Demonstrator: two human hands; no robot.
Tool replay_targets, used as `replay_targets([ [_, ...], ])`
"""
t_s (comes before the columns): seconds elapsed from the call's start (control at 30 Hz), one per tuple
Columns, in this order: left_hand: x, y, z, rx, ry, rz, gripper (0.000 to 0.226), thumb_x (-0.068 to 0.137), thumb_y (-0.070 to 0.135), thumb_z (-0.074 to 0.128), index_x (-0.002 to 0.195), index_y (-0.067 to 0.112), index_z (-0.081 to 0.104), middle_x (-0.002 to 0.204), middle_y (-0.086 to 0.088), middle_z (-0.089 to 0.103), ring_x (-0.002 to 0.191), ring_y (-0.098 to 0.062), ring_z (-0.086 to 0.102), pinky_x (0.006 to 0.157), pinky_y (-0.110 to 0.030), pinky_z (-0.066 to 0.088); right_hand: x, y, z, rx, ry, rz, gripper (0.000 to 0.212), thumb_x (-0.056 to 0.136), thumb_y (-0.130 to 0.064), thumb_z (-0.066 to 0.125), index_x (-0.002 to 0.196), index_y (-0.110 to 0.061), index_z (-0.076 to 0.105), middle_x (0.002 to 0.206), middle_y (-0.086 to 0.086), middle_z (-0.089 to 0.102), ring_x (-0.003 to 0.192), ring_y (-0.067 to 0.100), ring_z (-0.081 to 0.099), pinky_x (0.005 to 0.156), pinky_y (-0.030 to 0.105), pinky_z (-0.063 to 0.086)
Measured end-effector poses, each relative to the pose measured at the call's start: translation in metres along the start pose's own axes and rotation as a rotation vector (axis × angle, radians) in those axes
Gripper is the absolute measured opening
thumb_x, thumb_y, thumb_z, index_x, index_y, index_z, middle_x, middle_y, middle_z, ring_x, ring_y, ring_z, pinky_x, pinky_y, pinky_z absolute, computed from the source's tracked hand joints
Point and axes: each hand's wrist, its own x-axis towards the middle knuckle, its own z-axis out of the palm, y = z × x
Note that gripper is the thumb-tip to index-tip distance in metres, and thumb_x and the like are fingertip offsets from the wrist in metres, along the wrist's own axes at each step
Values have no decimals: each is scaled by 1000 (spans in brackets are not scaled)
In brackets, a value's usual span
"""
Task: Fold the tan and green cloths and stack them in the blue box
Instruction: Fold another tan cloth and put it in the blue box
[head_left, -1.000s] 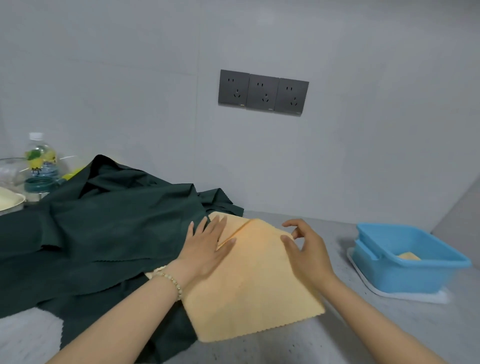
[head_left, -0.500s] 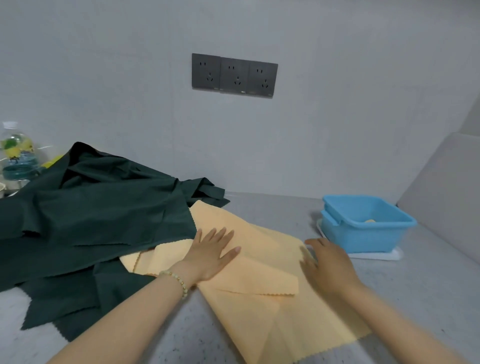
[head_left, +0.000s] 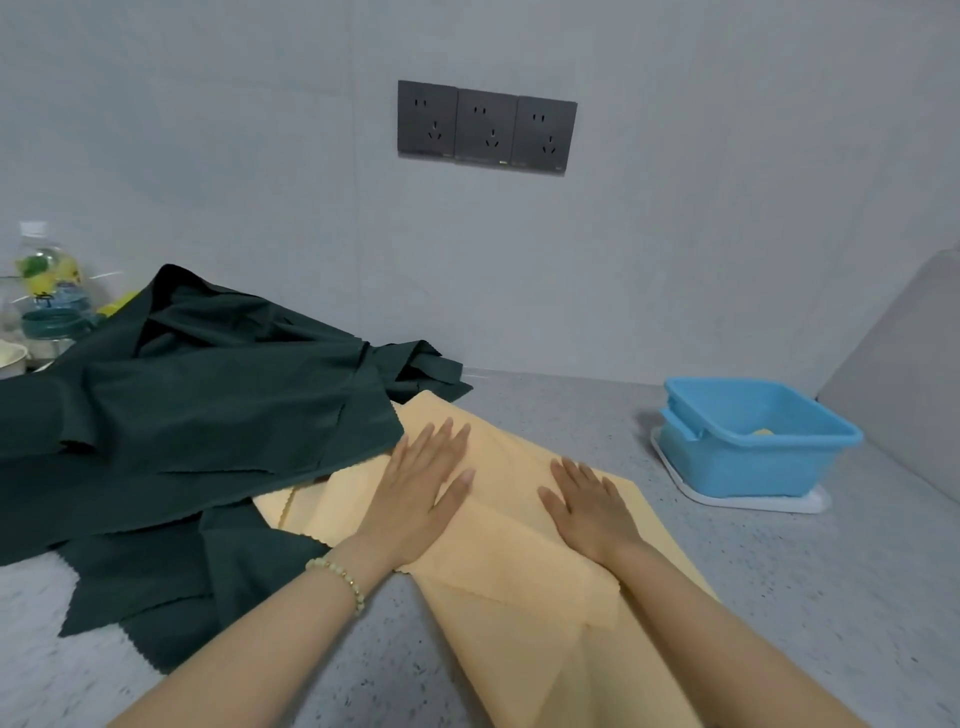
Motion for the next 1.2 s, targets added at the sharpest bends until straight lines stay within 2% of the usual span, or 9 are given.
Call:
replay_targets([
  [0.13, 13, -5, -13, 5, 41, -60, 61, 96, 57, 6, 152, 32, 10, 159, 13, 4, 145, -3, -8, 118, -28, -11, -31, 37, -2, -14, 25, 51, 60, 100, -51, 14, 152, -25, 2, 160, -6, -2, 147, 12, -3, 119, 34, -1],
  [0.33, 30, -11, -13, 118, -197, -241, 65, 99, 55, 15, 152, 18, 18, 155, -1, 29, 147, -17, 9, 119, -39, -3, -67, 63, -7, -6, 37, 97, 59, 100, -51, 18, 152, -26, 8, 160, -8, 4, 147, 10, 1, 120, 33, 2],
  [0.47, 44, -3, -16, 170, -186, -291, 64, 100, 52, 26, 148, 11, 26, 137, -7, 50, 134, -26, 34, 114, -38, 19, -60, 54, -18, 87, 177, 76, 58, 97, -51, 33, 146, -19, 32, 152, 0, 32, 141, 18, 27, 117, 34, 18],
  [0.63, 57, 3, -25, 239, -194, -333, 52, 99, 46, 37, 139, 13, 38, 121, -7, 59, 123, -27, 42, 98, -34, 34, -37, 38, -22, 204, 169, 15, 60, 96, -47, 43, 147, -19, 30, 154, -3, 29, 142, 16, 25, 117, 34, 16],
  [0.7, 58, 6, -28, 156, -153, -329, 40, 97, 38, 46, 130, 16, 48, 117, -5, 61, 116, -26, 48, 93, -33, 36, -30, 36, -20, 215, 193, 44, 50, 95, -43, 50, 137, -16, 46, 142, 0, 46, 133, 21, 39, 112, 33, 26],
  [0.8, 58, 11, -35, -30, -56, -279, 20, 94, 23, 50, 111, 19, 60, 99, 3, 62, 101, -23, 57, 76, -31, 40, -28, 38, -22, 282, 344, 37, 13, 91, -24, 60, 97, -16, 68, 106, 0, 67, 103, 21, 59, 87, 26, 40],
  [0.97, 72, 29, -65, -183, 45, -58, 24, 96, 19, 46, 105, 22, 68, 104, 6, 65, 101, -15, 57, 88, -33, 45, -32, 47, -30, 408, 289, 17, 6, 93, -21, 52, 97, -24, 55, 110, -8, 62, 105, 16, 58, 87, 30, 44],
  [1.1, 84, 46, -84, -272, 67, 138, 31, 95, 3, 45, 102, 20, 70, 103, 13, 64, 106, -11, 58, 96, -26, 42, -32, 38, -64, 762, 416, -66, 68, 86, -24, 67, 142, -26, 29, 137, -17, 34, 124, 3, 37, 102, 26, 32],
  [1.2, 85, 56, -84, -373, 28, 194, 45, 90, -6, 42, 85, 31, 67, 99, 17, 64, 107, -8, 59, 98, -27, 43, -29, 29, -91, 767, 237, -84, 87, 80, -30, 75, 148, -27, 22, 135, -18, 37, 124, 0, 35, 103, 24, 30],
])
